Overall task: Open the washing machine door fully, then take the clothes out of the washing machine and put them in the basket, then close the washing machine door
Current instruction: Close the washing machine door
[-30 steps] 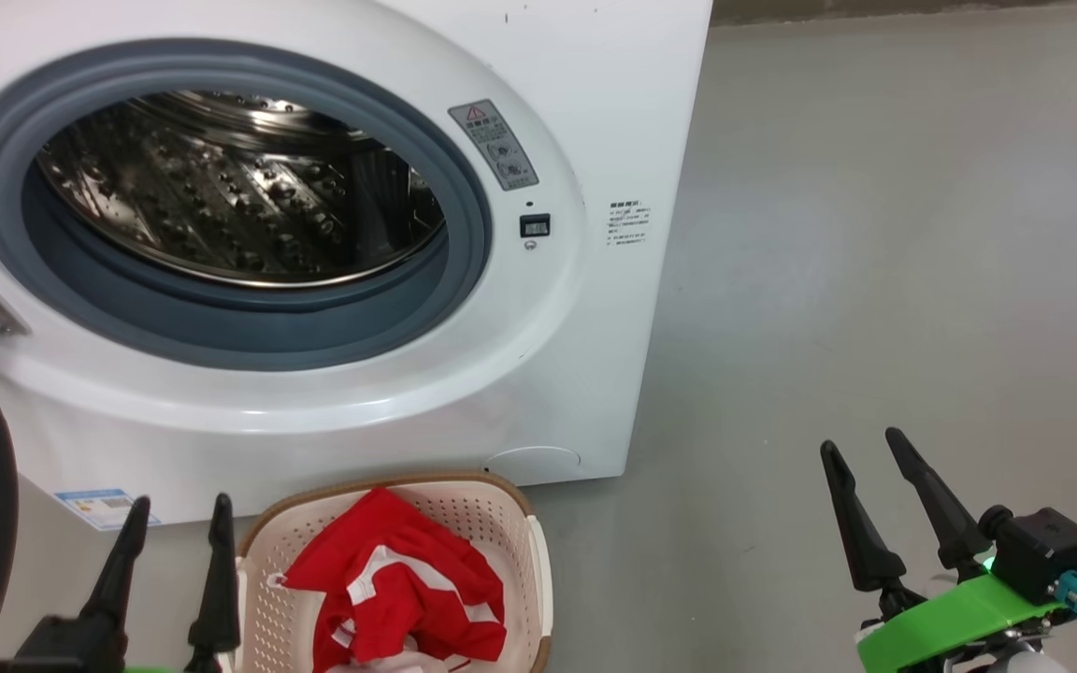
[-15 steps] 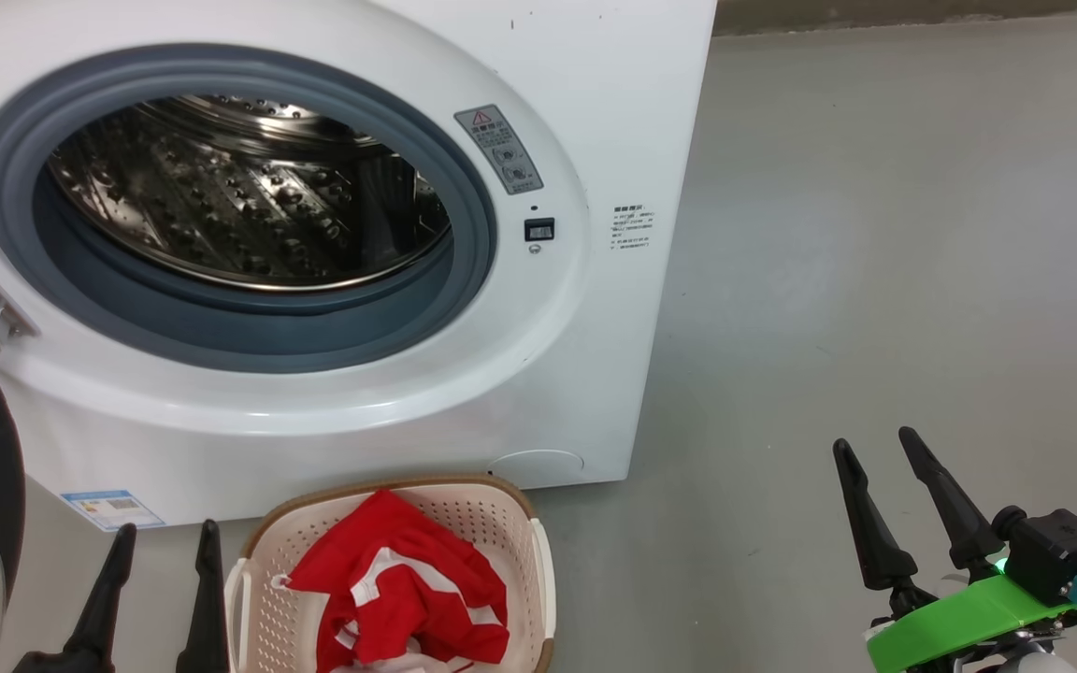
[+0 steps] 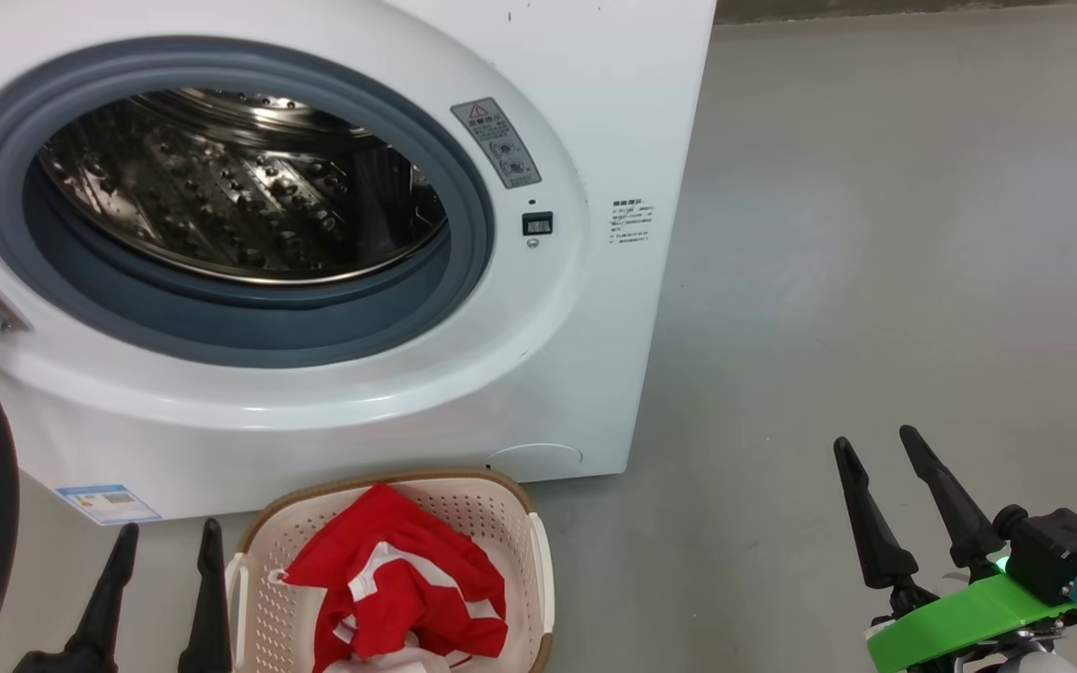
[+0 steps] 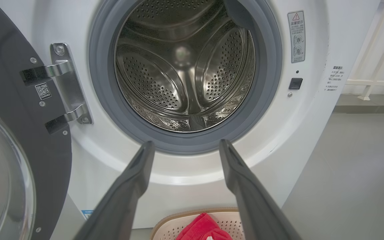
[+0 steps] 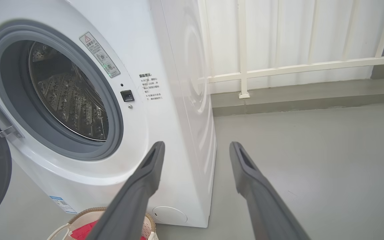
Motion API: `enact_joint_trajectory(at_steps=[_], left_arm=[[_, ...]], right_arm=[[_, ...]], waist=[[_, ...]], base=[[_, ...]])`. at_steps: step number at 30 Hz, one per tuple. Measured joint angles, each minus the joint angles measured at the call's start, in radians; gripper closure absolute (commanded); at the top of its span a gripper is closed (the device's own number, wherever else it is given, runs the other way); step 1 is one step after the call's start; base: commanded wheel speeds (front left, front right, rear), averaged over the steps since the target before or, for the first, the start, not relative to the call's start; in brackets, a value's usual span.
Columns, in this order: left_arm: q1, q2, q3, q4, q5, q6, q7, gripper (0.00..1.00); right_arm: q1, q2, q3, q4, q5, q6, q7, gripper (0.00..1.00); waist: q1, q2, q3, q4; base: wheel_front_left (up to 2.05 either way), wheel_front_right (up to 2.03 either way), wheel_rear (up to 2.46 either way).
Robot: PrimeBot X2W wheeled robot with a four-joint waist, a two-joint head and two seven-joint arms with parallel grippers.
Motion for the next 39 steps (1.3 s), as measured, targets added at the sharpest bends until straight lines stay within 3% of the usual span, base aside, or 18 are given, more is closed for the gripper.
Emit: enact_joint_trajectory(at_steps=[24, 39], left_arm=[[-0.001, 0.000, -0.011, -0.010, -0.013, 0.001, 0.000, 0.00], [-0.001, 0.000, -0.025, -0.010, -0.020, 0.001, 0.000, 0.00]], right_arm=[[0.000, 0.000, -0.003, -0.005, 0.000, 0.000, 0.000, 0.00], [0.000, 0.000, -0.003, -0.006, 0.000, 0.000, 0.000, 0.00]], waist=[[0.0000, -0.0001, 0.019, 0.019], [0.0000, 0.0000, 0.018, 0.031]], base=[[-0.83, 0.83, 0.00], [-0.07, 0.07, 0.00]])
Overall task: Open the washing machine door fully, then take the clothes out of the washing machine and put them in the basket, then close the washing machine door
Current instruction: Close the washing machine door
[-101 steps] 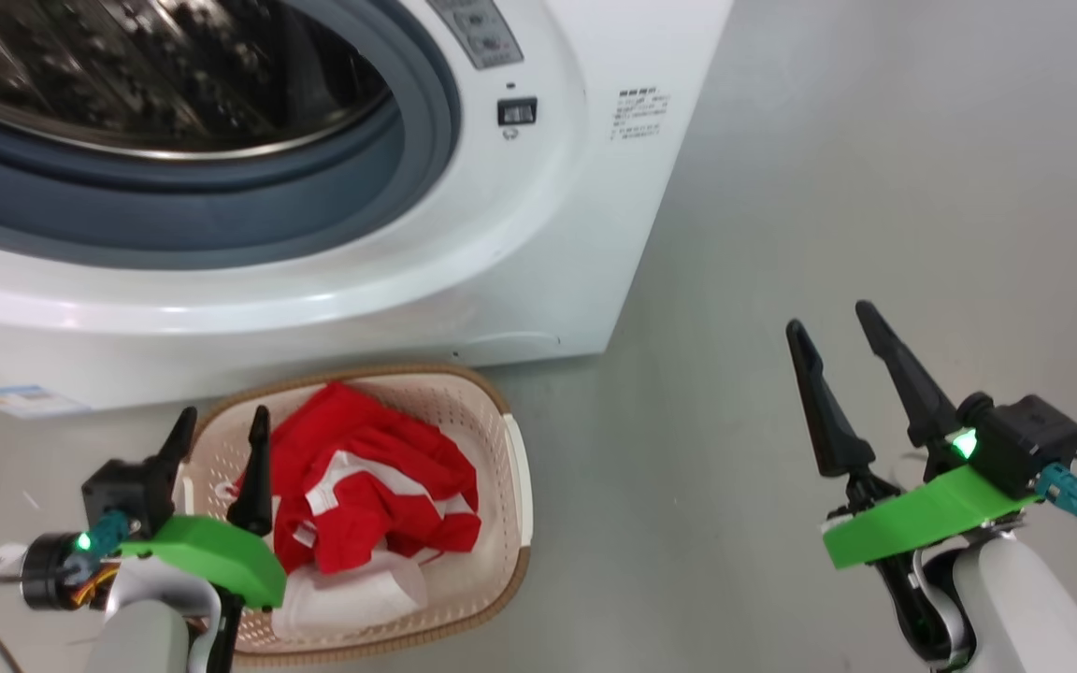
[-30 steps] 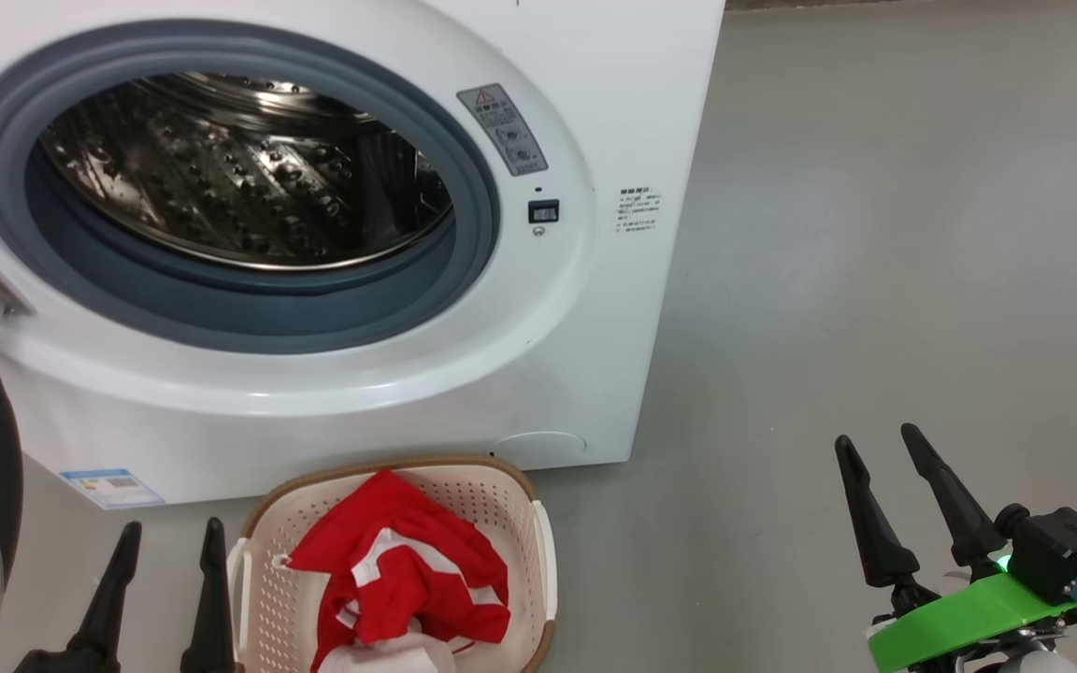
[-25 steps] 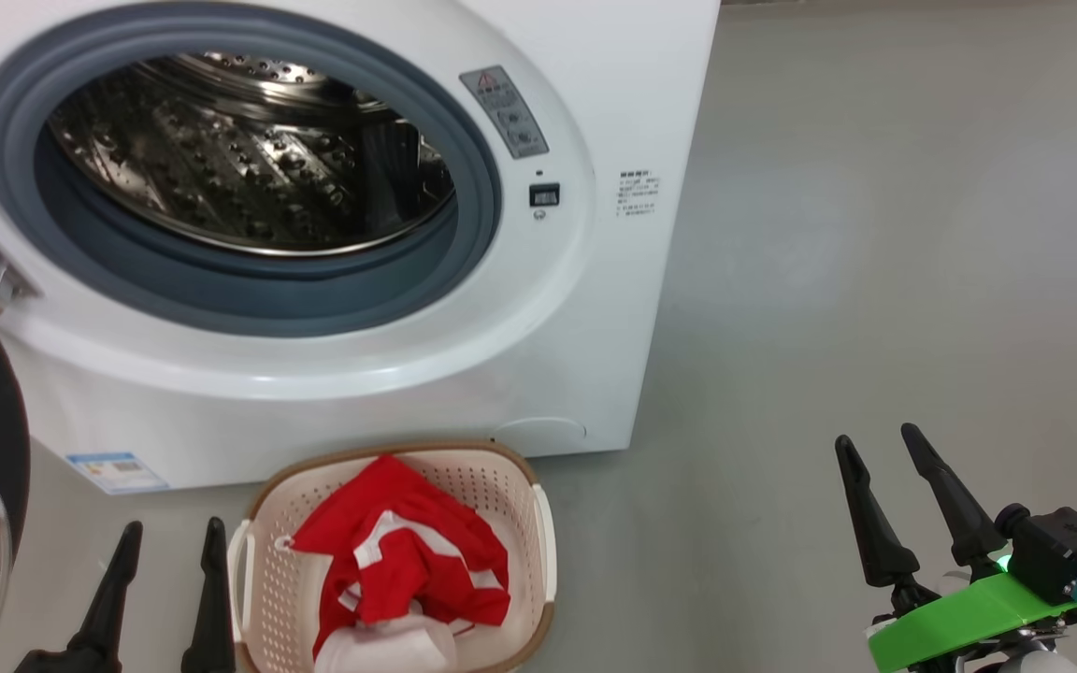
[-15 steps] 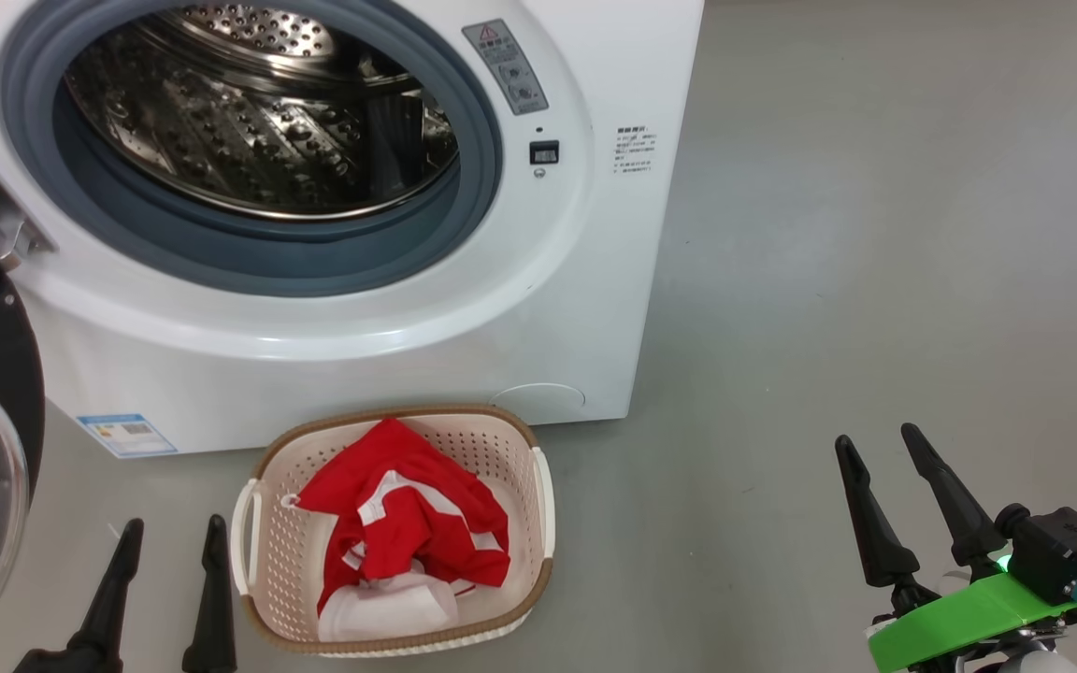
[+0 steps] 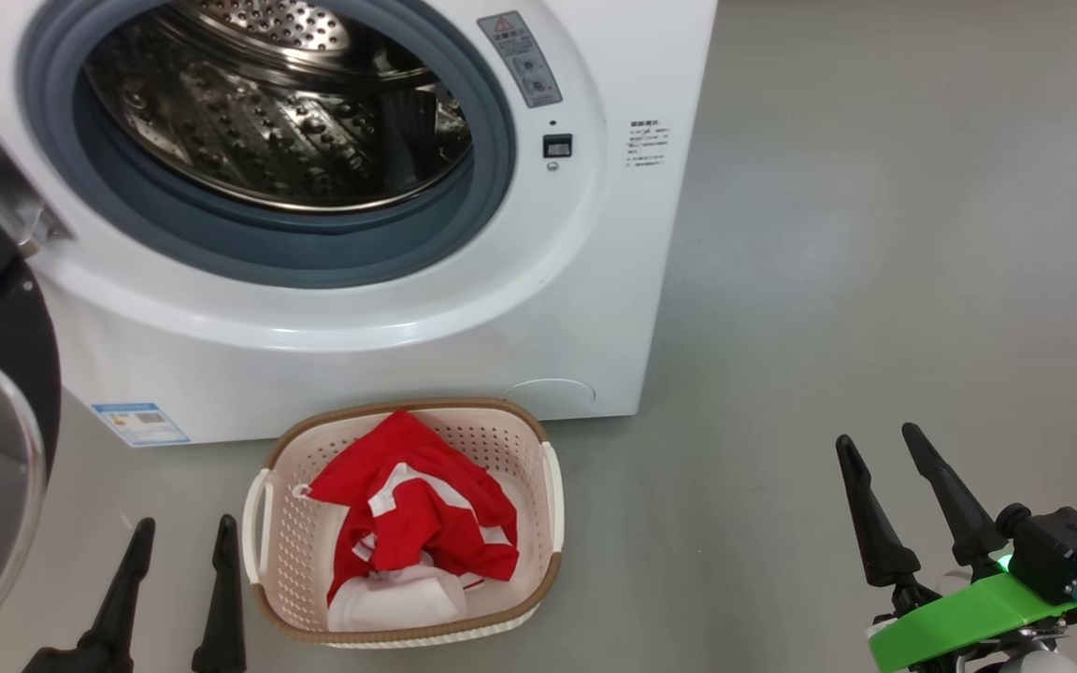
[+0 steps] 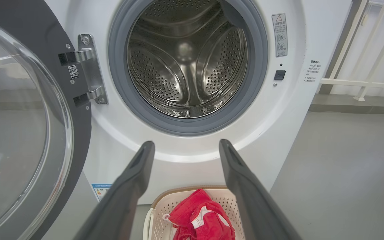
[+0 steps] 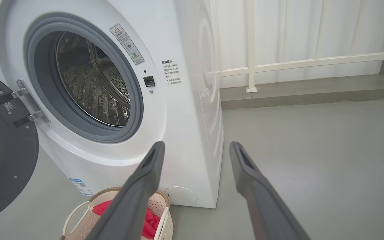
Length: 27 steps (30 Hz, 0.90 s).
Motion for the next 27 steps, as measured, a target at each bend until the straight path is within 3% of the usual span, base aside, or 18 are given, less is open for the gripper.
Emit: enact_joint_trajectory(at_steps=[12, 27], left_arm=[[0.002, 0.000, -0.016, 0.011, -0.046, 0.024, 0.000, 0.00], [0.043, 0.000, -0.065, 0.014, -0.109, 0.066, 0.000, 0.00]], right_arm=[[0.000, -0.015, 0.024, 0.005, 0.000, 0.000, 0.000, 0.00], [0.000, -0.043, 0.067, 0.018, 0.001, 0.000, 0.000, 0.00]], waist=[[0.0000, 0.0000, -0.010, 0.090], [0.0000, 0.0000, -0.026, 0.315]], base=[[0.00, 0.00, 0.00], [0.00, 0.00, 0.00]])
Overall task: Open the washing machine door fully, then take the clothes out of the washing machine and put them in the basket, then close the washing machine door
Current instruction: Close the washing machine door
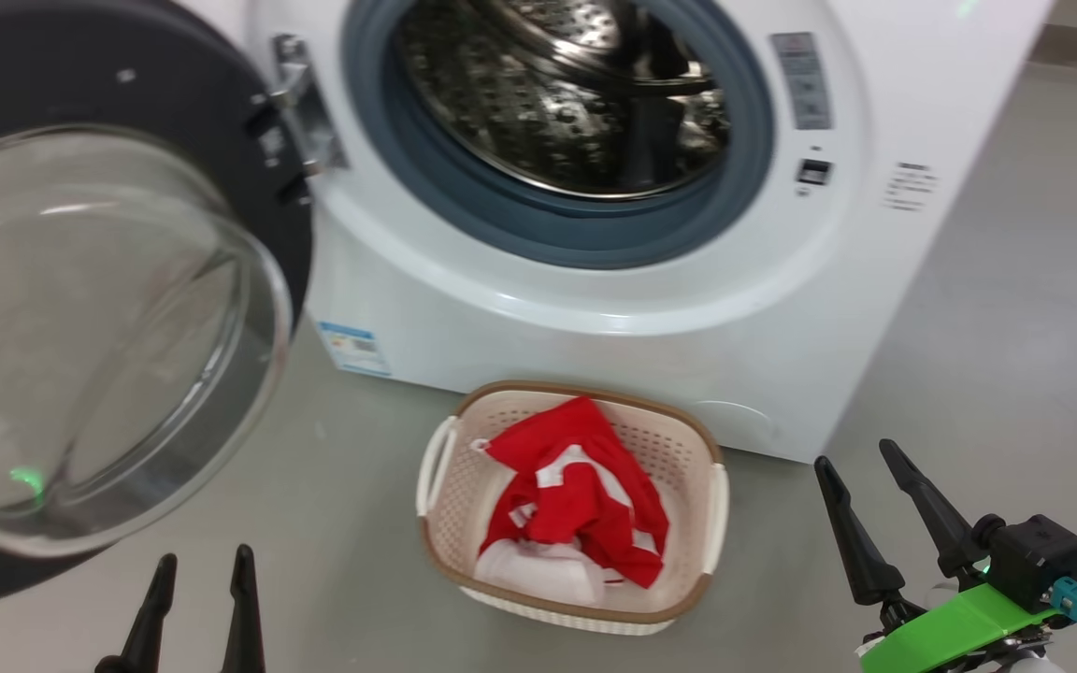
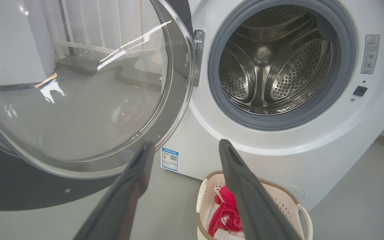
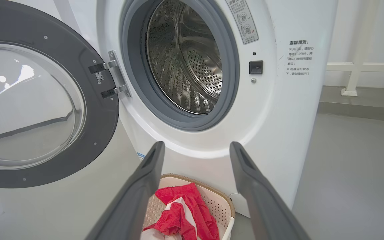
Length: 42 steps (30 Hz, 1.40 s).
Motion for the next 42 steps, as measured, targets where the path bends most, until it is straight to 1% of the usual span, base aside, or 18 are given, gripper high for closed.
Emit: enact_joint_trajectory(at_steps=[8, 16, 20, 24, 30, 31, 32, 33, 35, 37, 42], left_arm=[[0.000, 0.000, -0.005, 0.004, -0.022, 0.010, 0.000, 0.00], [0.028, 0.000, -0.014, -0.003, -0.050, 0.034, 0.000, 0.00], [0.043, 0.000, -0.014, -0.018, -0.066, 0.047, 0.000, 0.00], [0.043, 0.000, -0.014, -0.032, -0.072, 0.057, 0.000, 0.00], [0.043, 0.000, -0.016, -0.045, -0.083, 0.060, 0.000, 0.00], [0.043, 0.000, -0.016, -0.052, -0.093, 0.060, 0.000, 0.09], [0.043, 0.000, -0.014, -0.061, -0.106, 0.060, 0.000, 0.52], [0.042, 0.000, -0.009, -0.075, -0.117, 0.057, 0.000, 1.00], [0.037, -0.001, 0.014, -0.113, -0.129, 0.051, 0.000, 1.00], [0.015, -0.003, 0.059, -0.160, -0.131, 0.036, 0.000, 1.00], [-0.133, -0.006, 0.229, -0.281, -0.097, -0.034, 0.000, 1.00]], right_arm=[[0.000, -0.007, 0.020, 0.004, 0.002, 0.000, 0.000, 0.00], [0.000, -0.009, 0.045, 0.014, 0.008, 0.000, 0.000, 0.00], [-0.004, -0.010, 0.066, 0.021, 0.009, 0.000, 0.000, 0.00], [-0.005, -0.018, 0.071, 0.027, 0.010, 0.000, 0.000, 0.00], [-0.019, -0.020, 0.090, 0.032, 0.016, 0.000, 0.000, 0.00], [-0.024, -0.020, 0.090, 0.032, 0.016, 0.000, 0.000, 0.00], [-0.025, -0.021, 0.090, 0.031, 0.016, 0.000, 0.000, 0.00], [-0.025, -0.021, 0.090, 0.032, 0.016, 0.000, 0.000, 0.00], [-0.025, -0.021, 0.090, 0.032, 0.017, 0.000, 0.000, 0.00], [-0.025, -0.022, 0.089, 0.031, 0.017, 0.000, 0.000, 0.00], [-0.025, -0.022, 0.086, 0.030, 0.017, 0.000, 0.000, 0.00]], waist=[[0.0000, 0.0000, -0.003, 0.114], [0.0000, 0.0000, -0.012, 0.202], [0.0000, 0.0000, -0.011, 0.223], [0.0000, 0.0000, -0.004, 0.228], [0.0000, 0.0000, 0.000, 0.229], [0.0000, 0.0000, 0.001, 0.229], [0.0000, 0.0000, 0.001, 0.229], [0.0000, 0.0000, 0.001, 0.228], [0.0000, 0.0000, 0.003, 0.228], [0.0000, 0.0000, 0.007, 0.228], [0.0000, 0.0000, 0.020, 0.226]], base=[[0.00, 0.00, 0.00], [0.00, 0.00, 0.00], [0.00, 0.00, 0.00], [0.00, 0.00, 0.00], [0.00, 0.00, 0.00], [0.00, 0.00, 0.00], [0.00, 0.00, 0.00], [0.00, 0.00, 0.00], [0.00, 0.00, 0.00], [0.00, 0.00, 0.00], [0.00, 0.00, 0.00]])
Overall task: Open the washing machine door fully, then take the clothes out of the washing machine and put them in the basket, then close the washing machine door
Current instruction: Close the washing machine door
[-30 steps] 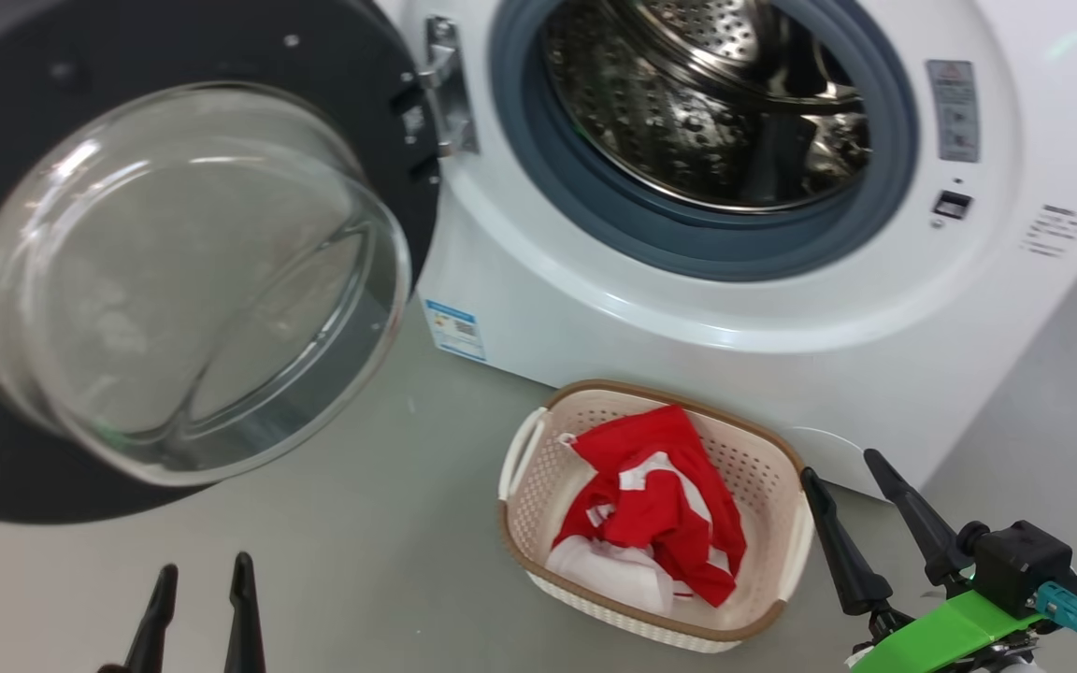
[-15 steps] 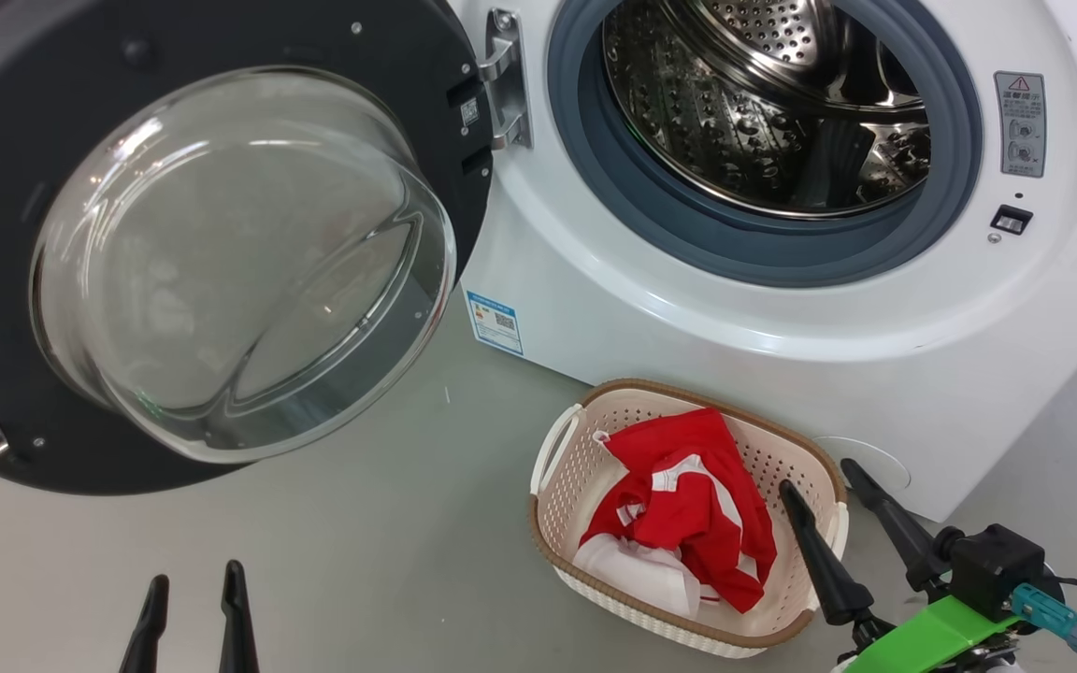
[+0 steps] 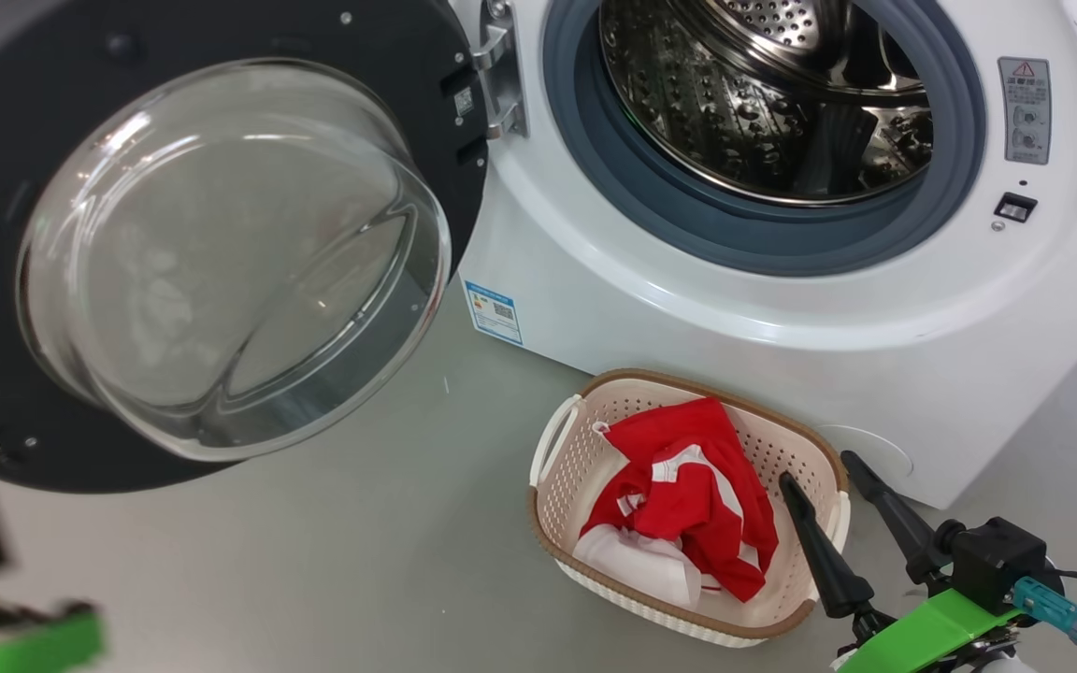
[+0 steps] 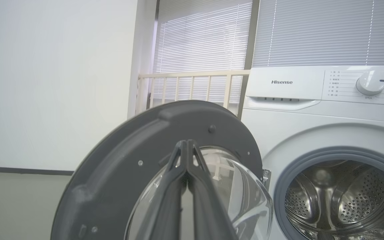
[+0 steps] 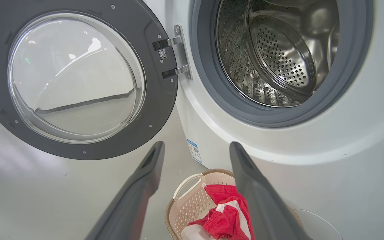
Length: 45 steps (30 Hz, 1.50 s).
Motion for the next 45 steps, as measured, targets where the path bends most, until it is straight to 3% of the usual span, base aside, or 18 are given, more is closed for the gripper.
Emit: enact_joint_trajectory(at_steps=[5, 8, 13, 18, 24, 28, 33, 41, 45], left_arm=[[-0.135, 0.030, 0.127, -0.030, 0.026, -0.028, -0.001, 1.00], [-0.263, 0.111, 0.186, 0.005, 0.009, -0.035, -0.001, 1.00], [-0.409, 0.276, 0.205, 0.109, -0.058, -0.035, -0.001, 1.00], [-0.541, 0.383, 0.220, 0.301, -0.150, -0.035, -0.002, 1.00], [-0.665, 0.513, 0.186, 0.670, -0.315, -0.035, 0.004, 1.00], [-0.766, 0.572, 0.159, 0.861, -0.450, -0.035, 0.110, 1.00], [-0.847, 0.628, 0.101, 1.015, -0.581, -0.035, 0.353, 1.00], [-0.892, 0.672, 0.036, 1.121, -0.688, -0.035, 0.745, 1.00], [-0.892, 0.670, 0.020, 1.117, -0.725, -0.035, 0.852, 1.00]], right_arm=[[-0.002, 0.002, 0.005, 0.000, 0.000, 0.000, 0.000, 0.00], [-0.011, 0.003, 0.008, 0.001, 0.000, 0.000, 0.000, 0.00], [-0.045, 0.006, 0.013, 0.001, -0.001, 0.000, 0.000, 0.00], [-0.067, 0.001, 0.017, 0.002, -0.001, 0.000, 0.000, 0.00], [-0.088, -0.007, 0.033, 0.002, -0.002, 0.000, 0.000, 0.00], [-0.097, -0.014, 0.033, 0.003, -0.006, 0.000, 0.000, 0.00], [-0.109, -0.019, 0.033, 0.001, -0.009, 0.000, 0.000, 0.00], [-0.110, -0.020, 0.033, 0.001, -0.009, 0.000, 0.000, 0.00], [-0.110, -0.020, 0.032, 0.001, -0.009, 0.000, 0.000, 0.00]], waist=[[0.0000, 0.0000, 0.012, -0.014], [0.0000, 0.0000, 0.024, -0.023], [0.0000, 0.0000, 0.046, -0.039], [0.0000, 0.0000, 0.078, -0.052], [0.0000, 0.0000, 0.115, -0.065], [0.0001, 0.0000, 0.139, -0.071], [0.0000, 0.0000, 0.162, -0.076], [0.0000, 0.0000, 0.184, -0.077], [0.0000, 0.0000, 0.187, -0.074]], base=[[0.00, 0.00, 0.00], [0.00, 0.00, 0.00], [0.00, 0.00, 0.00], [0.00, 0.00, 0.00], [0.00, 0.00, 0.00], [0.00, 0.00, 0.00], [0.00, 0.00, 0.00], [0.00, 0.00, 0.00], [0.00, 0.00, 0.00]])
